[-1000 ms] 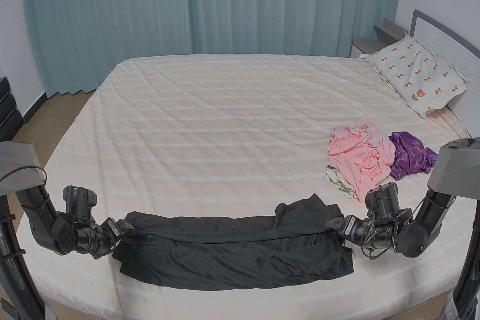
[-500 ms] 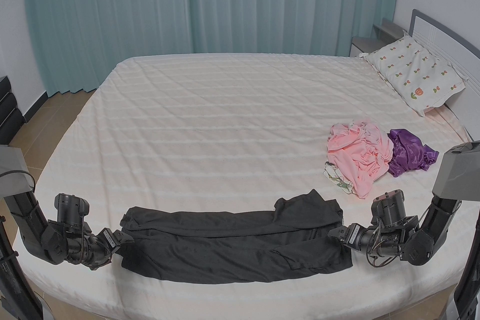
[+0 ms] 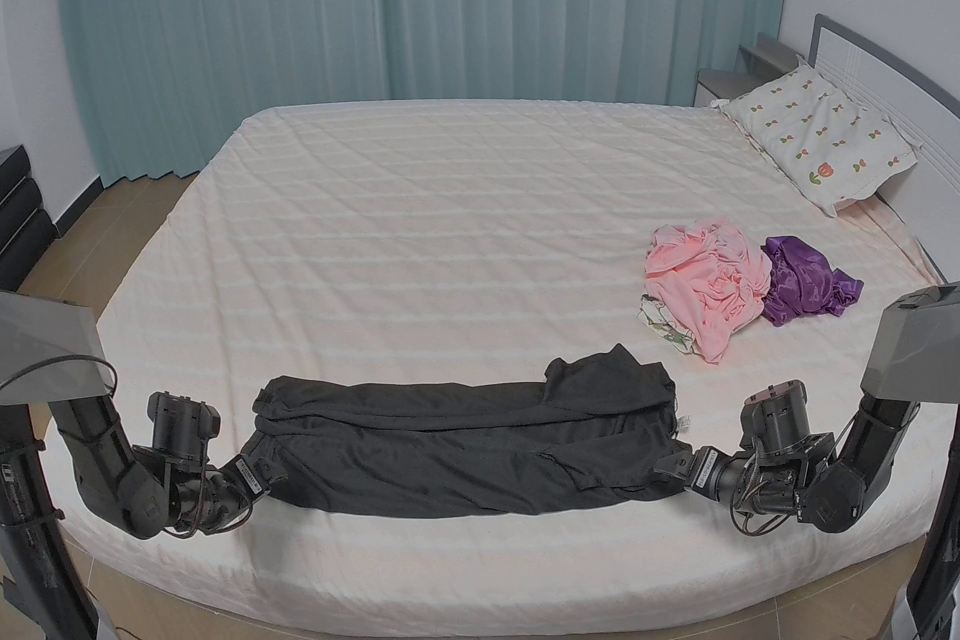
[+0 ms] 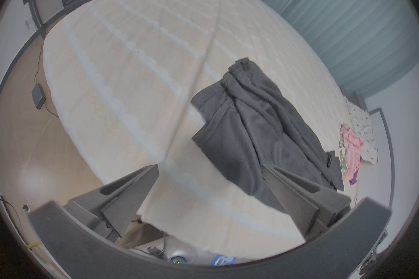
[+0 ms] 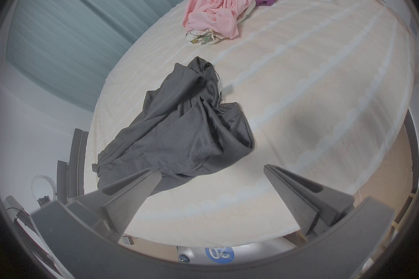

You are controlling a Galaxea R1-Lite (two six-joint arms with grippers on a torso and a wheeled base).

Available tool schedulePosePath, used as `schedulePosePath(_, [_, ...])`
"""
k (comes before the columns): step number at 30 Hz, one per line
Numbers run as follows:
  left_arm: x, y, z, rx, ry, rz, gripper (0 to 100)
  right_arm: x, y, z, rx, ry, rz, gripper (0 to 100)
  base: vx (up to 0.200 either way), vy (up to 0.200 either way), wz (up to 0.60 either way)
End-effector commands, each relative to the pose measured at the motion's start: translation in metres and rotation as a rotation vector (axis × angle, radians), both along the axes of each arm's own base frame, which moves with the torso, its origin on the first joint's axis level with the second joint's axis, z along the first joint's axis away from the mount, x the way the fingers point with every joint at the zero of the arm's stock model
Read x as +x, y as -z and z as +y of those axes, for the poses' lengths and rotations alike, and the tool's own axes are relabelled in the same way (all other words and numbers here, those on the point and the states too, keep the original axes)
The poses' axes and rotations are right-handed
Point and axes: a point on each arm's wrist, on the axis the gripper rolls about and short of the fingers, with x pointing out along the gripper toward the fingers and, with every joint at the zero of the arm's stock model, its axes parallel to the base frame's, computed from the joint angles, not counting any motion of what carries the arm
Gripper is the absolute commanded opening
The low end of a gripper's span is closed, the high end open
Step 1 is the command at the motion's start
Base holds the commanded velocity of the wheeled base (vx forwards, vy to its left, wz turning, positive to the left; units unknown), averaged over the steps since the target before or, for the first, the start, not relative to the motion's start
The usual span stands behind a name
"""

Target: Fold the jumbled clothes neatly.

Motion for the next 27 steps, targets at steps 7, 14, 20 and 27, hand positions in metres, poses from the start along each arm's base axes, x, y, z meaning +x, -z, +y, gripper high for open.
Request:
schedulePosePath(7, [0.016, 0.038, -0.02, 0.099, -0.037, -0.004, 100, 0.0, 0.001, 0.001, -0.001, -0.002, 0.002, 100, 0.0, 0.0, 0.0])
schedulePosePath(14, [0.035, 0.044, -0.022, 0.131, -0.071, -0.056, 0, 0.0, 0.001, 0.001, 0.0, -0.002, -0.001, 100, 0.0, 0.0, 0.0])
schedulePosePath(20, [0.029, 0.046, -0.019, 0.18, -0.109, -0.038, 0, 0.0, 0.004, 0.001, -0.005, -0.002, 0.012, 100, 0.0, 0.0, 0.0])
schedulePosePath(27, [0.008, 0.043, -0.014, 0.206, -0.116, 0.01, 0, 0.0, 0.005, 0.001, -0.005, -0.002, 0.014, 100, 0.0, 0.0, 0.0])
